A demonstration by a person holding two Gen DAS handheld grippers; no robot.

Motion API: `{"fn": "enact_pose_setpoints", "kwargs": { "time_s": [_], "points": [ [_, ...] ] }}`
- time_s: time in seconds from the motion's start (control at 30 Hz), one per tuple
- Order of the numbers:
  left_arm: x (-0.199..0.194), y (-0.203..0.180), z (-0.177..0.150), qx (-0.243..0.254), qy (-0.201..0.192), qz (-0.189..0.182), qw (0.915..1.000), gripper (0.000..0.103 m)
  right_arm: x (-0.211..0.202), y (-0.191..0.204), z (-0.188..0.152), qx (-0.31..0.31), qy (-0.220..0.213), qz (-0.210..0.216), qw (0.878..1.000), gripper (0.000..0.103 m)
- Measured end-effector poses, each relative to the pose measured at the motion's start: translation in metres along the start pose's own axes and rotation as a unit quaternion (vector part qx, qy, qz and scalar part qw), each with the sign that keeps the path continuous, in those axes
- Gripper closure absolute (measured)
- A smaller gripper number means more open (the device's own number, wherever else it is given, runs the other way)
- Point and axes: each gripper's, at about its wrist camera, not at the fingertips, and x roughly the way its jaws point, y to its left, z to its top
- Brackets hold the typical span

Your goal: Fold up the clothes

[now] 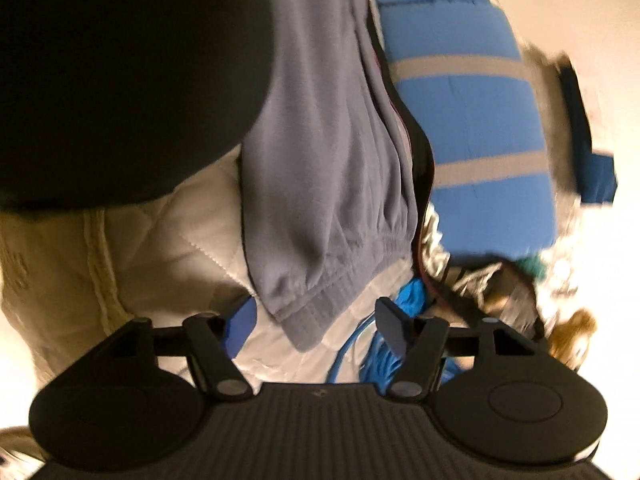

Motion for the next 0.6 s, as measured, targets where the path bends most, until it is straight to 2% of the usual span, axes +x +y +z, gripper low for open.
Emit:
{"fn": "enact_pose_setpoints", "kwargs": {
  "time_s": [0.13, 0.3, 0.33, 0.4, 0.47, 0.53, 0.57, 0.6],
  "points": [
    [0.002, -0.003, -0.004, 0.004, 0.006, -0.002, 1.0000, 0.021, 0.007, 0.013, -0.007, -0.065, -0.010, -0.029, 0.997, 0.031],
    [0.009, -0.008, -0.007, 0.012, 0.014, -0.010, 0.9998, 0.021, 0.010, 0.026, -0.012, -0.120, -0.039, -0.039, 0.991, 0.042],
    [0.011, -0.011, -0.007, 0.017, 0.015, -0.006, 0.9997, 0.021, 0.010, 0.027, -0.012, -0.121, -0.043, -0.036, 0.991, 0.046],
    [0.016, -0.019, -0.007, 0.037, 0.014, 0.009, 0.9992, 0.021, 0.010, 0.025, -0.012, -0.117, -0.047, -0.031, 0.991, 0.072],
    [0.022, -0.029, -0.006, 0.071, 0.011, 0.031, 0.9969, 0.021, 0.008, 0.021, -0.012, -0.107, -0.048, -0.025, 0.993, 0.075],
    [0.028, -0.039, -0.006, 0.110, 0.004, 0.060, 0.9921, 0.021, 0.004, 0.009, -0.013, -0.089, -0.049, -0.031, 0.994, 0.082],
    [0.032, -0.044, -0.006, 0.130, 0.000, 0.077, 0.9885, 0.021, 0.002, 0.002, -0.013, -0.078, -0.048, -0.033, 0.995, 0.091],
    [0.037, -0.048, -0.006, 0.145, -0.003, 0.093, 0.9851, 0.021, -0.001, -0.006, -0.013, -0.066, -0.047, -0.035, 0.996, 0.093]
  ]
}}
